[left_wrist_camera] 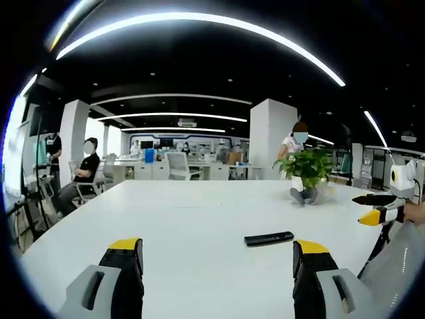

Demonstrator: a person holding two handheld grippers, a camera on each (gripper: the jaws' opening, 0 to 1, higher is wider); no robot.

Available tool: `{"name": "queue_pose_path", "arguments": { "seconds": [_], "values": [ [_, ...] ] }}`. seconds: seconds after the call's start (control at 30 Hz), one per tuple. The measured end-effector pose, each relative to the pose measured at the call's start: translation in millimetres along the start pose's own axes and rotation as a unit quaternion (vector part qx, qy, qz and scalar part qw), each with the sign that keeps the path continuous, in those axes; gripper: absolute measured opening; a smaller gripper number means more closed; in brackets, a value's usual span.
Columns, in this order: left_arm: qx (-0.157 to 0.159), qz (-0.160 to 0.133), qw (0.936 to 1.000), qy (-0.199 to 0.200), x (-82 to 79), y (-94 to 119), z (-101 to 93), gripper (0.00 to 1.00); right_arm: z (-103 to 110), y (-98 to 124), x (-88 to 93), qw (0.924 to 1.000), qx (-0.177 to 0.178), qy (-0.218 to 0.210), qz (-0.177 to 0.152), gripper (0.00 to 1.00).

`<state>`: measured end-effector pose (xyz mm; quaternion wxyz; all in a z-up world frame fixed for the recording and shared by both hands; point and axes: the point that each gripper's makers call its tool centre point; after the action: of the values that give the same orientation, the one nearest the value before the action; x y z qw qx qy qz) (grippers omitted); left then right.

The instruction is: Press the specified remote control buttons in sequence, fully releasing each button before pressing the next.

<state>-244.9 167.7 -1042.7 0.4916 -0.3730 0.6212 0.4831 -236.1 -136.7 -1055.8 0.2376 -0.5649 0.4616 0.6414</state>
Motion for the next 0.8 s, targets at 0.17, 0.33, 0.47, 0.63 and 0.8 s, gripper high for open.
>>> {"name": "queue_pose_path", "arguments": {
  "seconds": [0.17, 0.33, 0.47, 0.63, 0.8],
  "values": [
    [0.0, 0.001, 1.0, 0.0, 0.2, 0.2, 0.0, 0.97, -0.2, -0.1, 0.3, 1.0, 0.001, -0.002, 0.001, 0.92],
    [0.0, 0.001, 1.0, -0.001, 0.1, 0.3, 0.4, 0.97, 0.4, -0.2, 0.5, 1.0, 0.001, 0.001, 0.002, 0.91],
    [0.0, 0.0, 1.0, -0.001, 0.0, 0.4, 0.5, 0.97, 0.3, 0.0, 1.0, 1.0, 0.001, -0.001, 0.004, 0.91],
    [0.0, 0.002, 1.0, -0.001, 0.6, -0.1, 0.6, 0.97, 0.7, -0.1, 1.7, 1.0, 0.0, -0.001, 0.006, 0.92],
    [0.001, 0.003, 1.0, -0.002, 0.8, -0.4, 0.3, 0.97, -0.4, 0.1, 1.6, 1.0, 0.002, -0.001, 0.006, 0.91]
  ]
}}
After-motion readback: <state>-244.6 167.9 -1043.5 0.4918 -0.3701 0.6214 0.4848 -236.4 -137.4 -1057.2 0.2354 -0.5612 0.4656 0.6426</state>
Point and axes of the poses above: the point that each gripper's makers call its tool centre point, and the gripper's own axes: y roughly backward along the fingers, z roughly to its left, x roughly out of its underside, and after that the axes turned 5 degrees about z, right-handed
